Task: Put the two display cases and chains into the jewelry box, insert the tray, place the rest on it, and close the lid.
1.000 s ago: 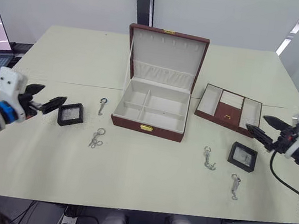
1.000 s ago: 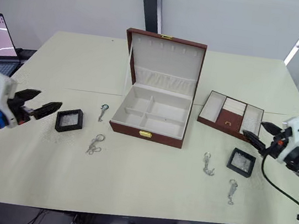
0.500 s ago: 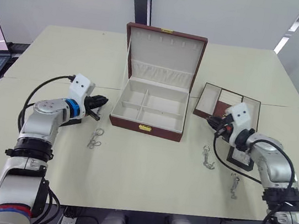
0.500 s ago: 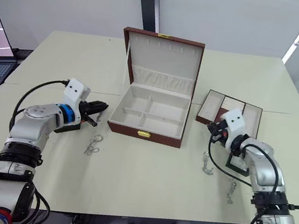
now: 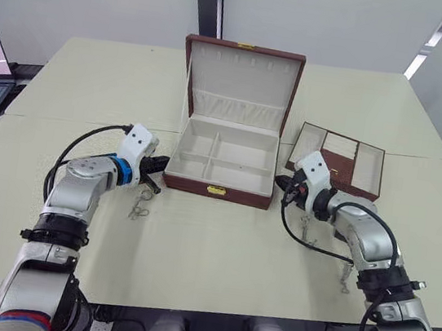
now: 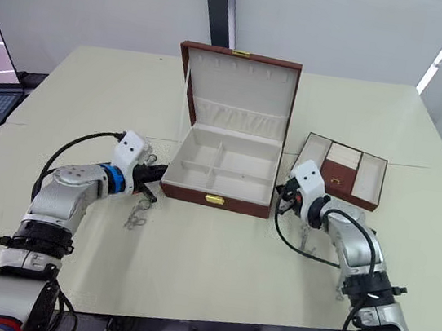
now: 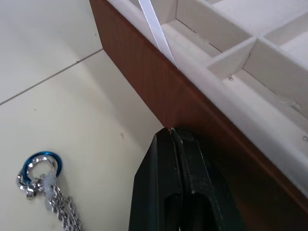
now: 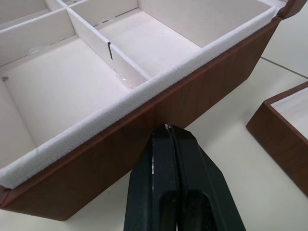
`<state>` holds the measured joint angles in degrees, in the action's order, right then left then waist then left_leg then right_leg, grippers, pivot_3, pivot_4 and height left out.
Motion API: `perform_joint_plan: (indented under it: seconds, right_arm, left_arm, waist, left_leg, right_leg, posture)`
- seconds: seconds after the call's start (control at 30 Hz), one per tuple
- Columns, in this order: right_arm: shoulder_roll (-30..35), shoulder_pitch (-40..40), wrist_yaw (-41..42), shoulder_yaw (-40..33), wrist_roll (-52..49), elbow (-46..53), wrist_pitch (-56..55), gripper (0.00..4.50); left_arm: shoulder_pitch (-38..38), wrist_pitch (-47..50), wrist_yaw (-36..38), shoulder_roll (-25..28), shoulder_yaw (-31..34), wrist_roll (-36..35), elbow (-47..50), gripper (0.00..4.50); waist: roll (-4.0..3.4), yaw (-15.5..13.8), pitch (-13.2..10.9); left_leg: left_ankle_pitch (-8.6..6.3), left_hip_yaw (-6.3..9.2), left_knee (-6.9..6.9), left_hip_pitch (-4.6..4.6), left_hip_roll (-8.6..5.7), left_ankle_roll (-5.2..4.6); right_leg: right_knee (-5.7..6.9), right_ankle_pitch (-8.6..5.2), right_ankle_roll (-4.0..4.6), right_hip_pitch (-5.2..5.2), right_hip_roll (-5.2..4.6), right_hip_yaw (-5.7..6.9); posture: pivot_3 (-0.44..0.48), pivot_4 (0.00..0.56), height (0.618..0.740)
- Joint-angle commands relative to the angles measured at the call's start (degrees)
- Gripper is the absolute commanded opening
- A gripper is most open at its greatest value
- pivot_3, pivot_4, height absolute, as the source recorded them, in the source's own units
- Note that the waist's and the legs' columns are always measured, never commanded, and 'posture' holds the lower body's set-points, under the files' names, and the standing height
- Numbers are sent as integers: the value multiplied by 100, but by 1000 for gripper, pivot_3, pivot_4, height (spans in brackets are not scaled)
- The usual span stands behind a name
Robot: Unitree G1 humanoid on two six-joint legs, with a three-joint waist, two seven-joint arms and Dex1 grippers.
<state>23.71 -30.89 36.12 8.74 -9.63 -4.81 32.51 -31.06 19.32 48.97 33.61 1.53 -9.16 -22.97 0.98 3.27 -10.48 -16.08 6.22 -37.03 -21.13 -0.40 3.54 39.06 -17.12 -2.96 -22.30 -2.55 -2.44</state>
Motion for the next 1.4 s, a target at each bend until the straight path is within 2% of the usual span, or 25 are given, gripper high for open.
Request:
perform_joint_plan:
  seconds: [0.03,0.23,0.43,0.63,1.4]
  right_arm:
    - [-52,-172,134,-50,-91,203,-56,13]
    - [14,-50,337,-47,-190,414,8,13]
    - [91,144,573,50,-278,770,183,13]
    - [129,302,637,43,-266,1003,347,13]
    - [130,312,554,-63,-165,832,257,13]
  left_arm:
    - [142,199,345,1,-123,-234,674,0]
    - [622,640,530,85,-173,-370,1518,0]
    - [842,833,521,127,-185,-375,1849,0]
    - [920,837,461,157,-140,-333,1844,0]
    - [1004,822,477,165,-148,-331,1870,0]
  waist:
    - [0,0,0]
    - [-1,5,0]
    - [0,-1,0]
    - [-1,-1,0]
    - [0,2,0]
  left_leg:
    - [0,-1,0,0,0,0]
    - [-1,-3,3,0,0,-1]
    - [-1,-2,2,1,1,-1]
    - [-1,-2,2,2,1,-1]
    - [-1,-3,3,4,1,-1]
  right_leg:
    - [0,0,0,0,0,0]
    - [-2,0,0,0,0,-3]
    - [-1,0,0,1,0,-2]
    - [-1,0,0,2,0,-2]
    - [-1,0,0,2,1,-3]
  posture:
    - [0,150,740]
    - [0,150,740]
    - [0,150,740]
    - [0,150,740]
    - [0,150,740]
